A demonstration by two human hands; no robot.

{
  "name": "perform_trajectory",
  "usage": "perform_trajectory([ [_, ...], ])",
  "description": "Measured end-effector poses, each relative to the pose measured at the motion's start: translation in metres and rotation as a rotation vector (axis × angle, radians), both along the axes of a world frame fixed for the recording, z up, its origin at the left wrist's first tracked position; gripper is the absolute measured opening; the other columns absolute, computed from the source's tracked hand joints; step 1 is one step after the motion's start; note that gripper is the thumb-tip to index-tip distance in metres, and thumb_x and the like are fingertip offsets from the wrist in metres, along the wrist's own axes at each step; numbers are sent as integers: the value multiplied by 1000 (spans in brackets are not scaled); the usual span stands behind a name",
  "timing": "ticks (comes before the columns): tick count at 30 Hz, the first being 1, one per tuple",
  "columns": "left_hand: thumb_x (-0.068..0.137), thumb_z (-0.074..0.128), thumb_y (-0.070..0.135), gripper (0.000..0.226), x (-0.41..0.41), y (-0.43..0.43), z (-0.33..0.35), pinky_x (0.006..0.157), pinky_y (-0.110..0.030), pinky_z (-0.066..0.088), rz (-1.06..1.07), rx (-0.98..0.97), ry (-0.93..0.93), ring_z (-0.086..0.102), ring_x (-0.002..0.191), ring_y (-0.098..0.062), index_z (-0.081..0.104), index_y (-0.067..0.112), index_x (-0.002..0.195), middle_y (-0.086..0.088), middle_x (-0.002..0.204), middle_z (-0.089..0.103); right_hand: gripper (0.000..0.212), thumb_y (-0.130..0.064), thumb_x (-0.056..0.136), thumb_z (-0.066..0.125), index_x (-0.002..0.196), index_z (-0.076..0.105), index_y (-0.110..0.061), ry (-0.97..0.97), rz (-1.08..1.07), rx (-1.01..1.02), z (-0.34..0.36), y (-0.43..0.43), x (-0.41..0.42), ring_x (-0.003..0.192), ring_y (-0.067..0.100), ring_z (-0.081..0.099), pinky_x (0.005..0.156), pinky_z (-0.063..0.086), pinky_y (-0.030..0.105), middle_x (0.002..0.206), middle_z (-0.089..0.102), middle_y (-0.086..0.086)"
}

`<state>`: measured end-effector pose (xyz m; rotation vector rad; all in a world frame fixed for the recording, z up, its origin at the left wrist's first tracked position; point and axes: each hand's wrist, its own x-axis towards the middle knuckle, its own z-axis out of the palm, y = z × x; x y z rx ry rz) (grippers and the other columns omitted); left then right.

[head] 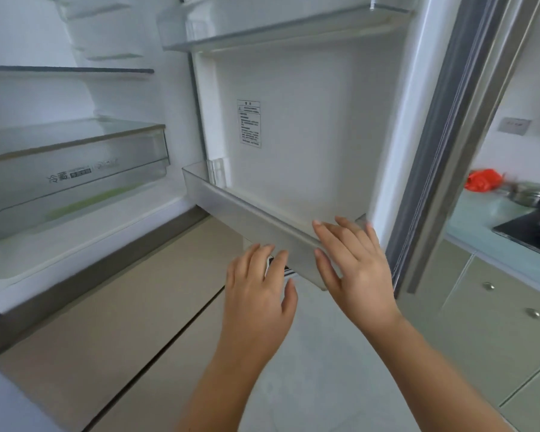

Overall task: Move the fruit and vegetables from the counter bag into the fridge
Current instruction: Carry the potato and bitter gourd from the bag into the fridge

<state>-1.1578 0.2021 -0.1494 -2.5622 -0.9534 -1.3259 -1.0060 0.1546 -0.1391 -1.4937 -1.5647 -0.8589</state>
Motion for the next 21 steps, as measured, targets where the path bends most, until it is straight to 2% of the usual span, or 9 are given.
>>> perform_trajectory([
  [5,81,45,25,35,47,15,0,84,-45,46,-92,35,-11,52,108,-31,61,6,106,-13,108,62,34,-17,92,45,121,54,-2,40,-45,-49,0,-2,56,117,32,51,97,40,51,112,63,14],
  [9,82,46,23,34,91,30,5,86,-48,47,-160,78,-52,52,106,-31,62,4,104,-15,107,62,34,-14,91,44,120,52,2,36,-113,-26,-1,5,104,116,32,51,97,41,48,111,62,19],
  [16,81,46,22,31,180,68,18,89,-48,46,-233,121,-36,52,111,-32,55,8,107,-14,112,61,35,-13,89,43,118,56,2,44,-185,-55,1,30,186,117,32,51,96,41,50,114,62,18],
  [21,81,43,24,33,228,92,21,92,-51,44,-213,82,13,52,114,-32,52,11,111,-12,115,61,41,-24,86,42,119,53,-2,79,-260,-163,6,58,231,121,32,48,96,37,54,117,60,16],
])
